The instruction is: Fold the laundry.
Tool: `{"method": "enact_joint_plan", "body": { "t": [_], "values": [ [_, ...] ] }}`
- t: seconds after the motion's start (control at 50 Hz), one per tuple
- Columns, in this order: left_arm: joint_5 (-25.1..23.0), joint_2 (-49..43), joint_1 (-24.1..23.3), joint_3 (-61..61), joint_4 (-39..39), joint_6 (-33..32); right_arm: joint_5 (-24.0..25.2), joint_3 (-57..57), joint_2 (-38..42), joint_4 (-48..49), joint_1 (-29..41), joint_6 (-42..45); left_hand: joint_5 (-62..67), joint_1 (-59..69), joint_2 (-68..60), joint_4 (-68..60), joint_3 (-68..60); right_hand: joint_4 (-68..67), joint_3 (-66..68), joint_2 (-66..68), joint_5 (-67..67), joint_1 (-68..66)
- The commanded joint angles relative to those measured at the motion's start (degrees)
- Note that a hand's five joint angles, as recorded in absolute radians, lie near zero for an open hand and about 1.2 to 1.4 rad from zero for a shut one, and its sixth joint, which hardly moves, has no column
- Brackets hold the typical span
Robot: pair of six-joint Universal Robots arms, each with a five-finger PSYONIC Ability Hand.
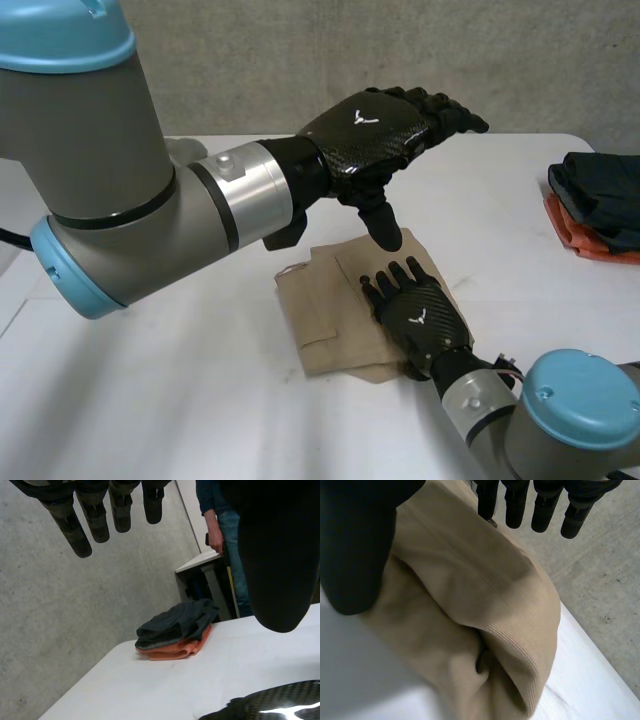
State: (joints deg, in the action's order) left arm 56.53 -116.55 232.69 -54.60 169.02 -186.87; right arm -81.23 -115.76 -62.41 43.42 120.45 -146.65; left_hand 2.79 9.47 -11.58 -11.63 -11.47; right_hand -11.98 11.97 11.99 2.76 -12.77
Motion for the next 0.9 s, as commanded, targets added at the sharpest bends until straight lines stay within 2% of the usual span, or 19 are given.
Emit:
{"method": "enact_joint_plan", "body": {
  "t": [0.02, 0.08, 0.1, 0.22, 0.34, 0.42, 0.44, 0.46, 0.5, 0.52, 0.66, 0.78, 0.84, 0.86, 0.88, 0.9],
  "values": [
    [1.21, -0.25, -1.01, -1.73, 0.25, -0.25, 0.19, 6.49, 5.27, 1.76, -0.21, 0.05, -1.73, 1.58, 0.52, 0.58, 0.42, -14.79, 14.80, 14.77, 14.00, -13.99],
    [1.21, -0.25, -1.10, -1.91, 0.16, -0.25, 0.54, 7.47, 5.02, 2.11, -0.56, -0.57, -1.56, 1.75, 0.35, 0.41, 0.25, -63.21, 63.21, 63.19, 62.42, -62.41],
    [1.21, -0.25, -1.10, -1.91, 0.25, -0.25, 0.63, 8.08, 4.84, 2.55, -0.65, -0.92, -1.56, 1.75, 0.35, 0.41, 0.25, -67.98, 67.98, 67.96, 67.19, -67.18],
    [1.21, 0.53, -1.18, -1.56, 0.25, -0.25, 0.28, 12.21, 3.26, 3.17, -0.65, -1.27, -1.57, 1.75, 0.36, 0.41, 0.25, -68.02, 68.03, 68.01, 67.24, -67.23],
    [2.09, 1.94, -1.10, -0.24, 1.04, -0.08, 0.28, 18.98, 1.42, 1.50, -5.22, -6.10, -1.73, 1.58, 0.52, 0.58, 0.42, -68.02, 68.03, 68.01, 67.24, -67.23],
    [2.62, 2.56, -1.10, -0.15, 1.40, 0.19, 0.89, 22.94, 1.32, -6.48, -6.63, -8.30, -1.73, 1.58, 0.52, 0.58, 0.42, -68.02, 68.03, 68.01, 67.24, -67.23],
    [2.62, 2.64, -1.10, -0.33, 1.40, 0.10, 2.03, 24.42, 2.20, -12.33, -7.15, -8.74, -1.90, 1.42, 0.69, 0.74, 0.58, -67.75, 67.76, 67.73, 66.96, -66.95],
    [2.62, 2.65, -1.18, -0.50, 1.40, 0.10, 2.38, 24.79, 2.47, -13.35, -7.24, -8.74, -2.07, 1.25, 0.86, 0.91, 0.75, -63.25, 63.26, 63.23, 62.46, -62.46],
    [2.71, 2.65, -1.27, -1.12, 1.31, 0.10, 3.35, 25.49, 4.22, -16.77, -7.42, -8.83, -2.07, 1.25, 0.86, 0.91, 0.75, -40.45, 40.45, 40.43, 39.66, -39.65],
    [2.71, 2.65, -1.27, -1.38, 1.31, 0.10, 3.88, 26.19, 6.58, -19.74, -7.42, -8.74, -2.07, 1.25, 0.86, 0.91, 0.75, -21.01, 21.02, 20.99, 20.22, -20.22],
    [2.71, 2.38, -1.01, -4.02, 1.40, 0.01, 3.71, 26.37, 9.32, -21.44, -7.68, -7.95, -2.07, 1.25, 0.86, 0.91, 0.75, -10.40, 10.40, 10.38, 9.61, -9.60],
    [2.62, 2.29, -1.01, -4.81, 1.40, -0.08, 3.79, 25.67, 8.89, -21.44, -9.09, -7.60, -2.07, 1.25, 0.86, 0.91, 0.75, -11.23, 11.23, 11.21, 10.44, -10.43],
    [2.62, 2.38, -1.01, -4.81, 1.40, -0.08, 4.32, 25.67, 8.62, -21.27, -8.92, -7.69, -2.07, 1.25, 0.86, 0.91, 0.75, -16.42, 16.42, 16.40, 15.63, -15.62],
    [2.62, 2.38, -1.01, -4.81, 1.40, -0.08, 4.32, 25.76, 8.62, -21.01, -8.65, -7.69, -2.07, 1.25, 0.86, 0.91, 0.75, -22.60, 22.61, 22.59, 21.82, -21.81],
    [2.62, 2.38, -1.01, -4.72, 1.48, -0.08, 4.58, 26.02, 8.71, -19.44, -8.48, -7.69, -2.07, 1.25, 0.86, 0.91, 0.75, -57.97, 57.98, 57.95, 57.18, -57.17],
    [2.62, 2.38, -1.01, -4.72, 1.48, 0.01, 4.67, 26.02, 8.62, -18.99, -8.48, -7.69, -2.07, 1.25, 0.86, 0.91, 0.75, -67.82, 67.82, 67.80, 67.03, -67.02]
  ]
}}
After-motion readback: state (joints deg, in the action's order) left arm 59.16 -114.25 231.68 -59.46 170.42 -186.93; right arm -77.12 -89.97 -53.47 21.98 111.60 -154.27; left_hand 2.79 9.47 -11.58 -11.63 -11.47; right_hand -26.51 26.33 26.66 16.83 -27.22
